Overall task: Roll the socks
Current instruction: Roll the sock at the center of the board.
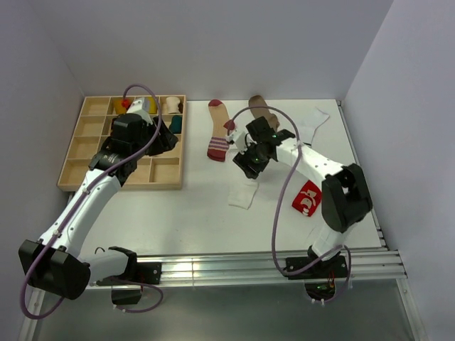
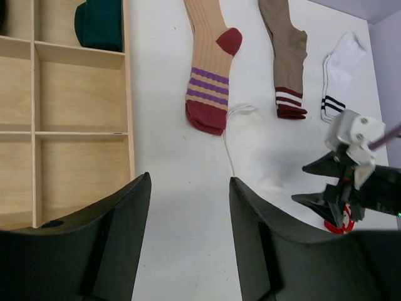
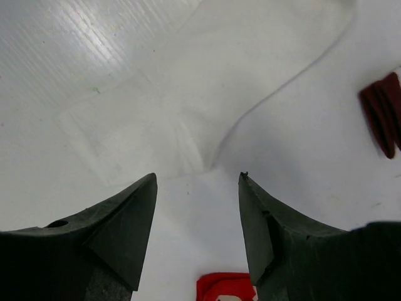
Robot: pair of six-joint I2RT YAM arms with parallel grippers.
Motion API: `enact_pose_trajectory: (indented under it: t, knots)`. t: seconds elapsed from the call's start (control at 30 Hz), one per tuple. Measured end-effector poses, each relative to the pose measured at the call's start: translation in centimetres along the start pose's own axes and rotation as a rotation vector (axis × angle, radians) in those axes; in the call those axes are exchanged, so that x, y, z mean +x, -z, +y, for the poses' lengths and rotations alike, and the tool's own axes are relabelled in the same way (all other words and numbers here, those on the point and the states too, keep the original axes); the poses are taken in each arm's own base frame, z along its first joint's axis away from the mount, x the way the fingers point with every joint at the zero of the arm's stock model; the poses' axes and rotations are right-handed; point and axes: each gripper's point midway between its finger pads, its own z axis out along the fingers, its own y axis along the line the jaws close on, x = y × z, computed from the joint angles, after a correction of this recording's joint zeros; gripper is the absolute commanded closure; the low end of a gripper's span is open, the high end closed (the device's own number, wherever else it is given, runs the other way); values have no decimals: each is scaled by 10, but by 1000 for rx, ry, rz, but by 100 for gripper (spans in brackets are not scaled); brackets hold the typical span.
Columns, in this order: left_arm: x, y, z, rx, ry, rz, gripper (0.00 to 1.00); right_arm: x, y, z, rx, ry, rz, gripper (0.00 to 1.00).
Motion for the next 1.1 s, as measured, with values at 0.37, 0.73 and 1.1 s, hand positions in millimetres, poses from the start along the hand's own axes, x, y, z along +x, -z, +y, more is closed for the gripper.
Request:
enact_pose_trajectory:
  t: [0.37,0.73,1.1]
  knots:
    - [-20,8,-16,35,-11,-46,41,73,-23,58,-32,227,135,41]
    - [-19,8,-18,39,-20,-43,41,62,-23,77,-21,307,95,41]
    - [-18,7,-18,39,-28,-39,41,64,-33,89,-45,336,113,44]
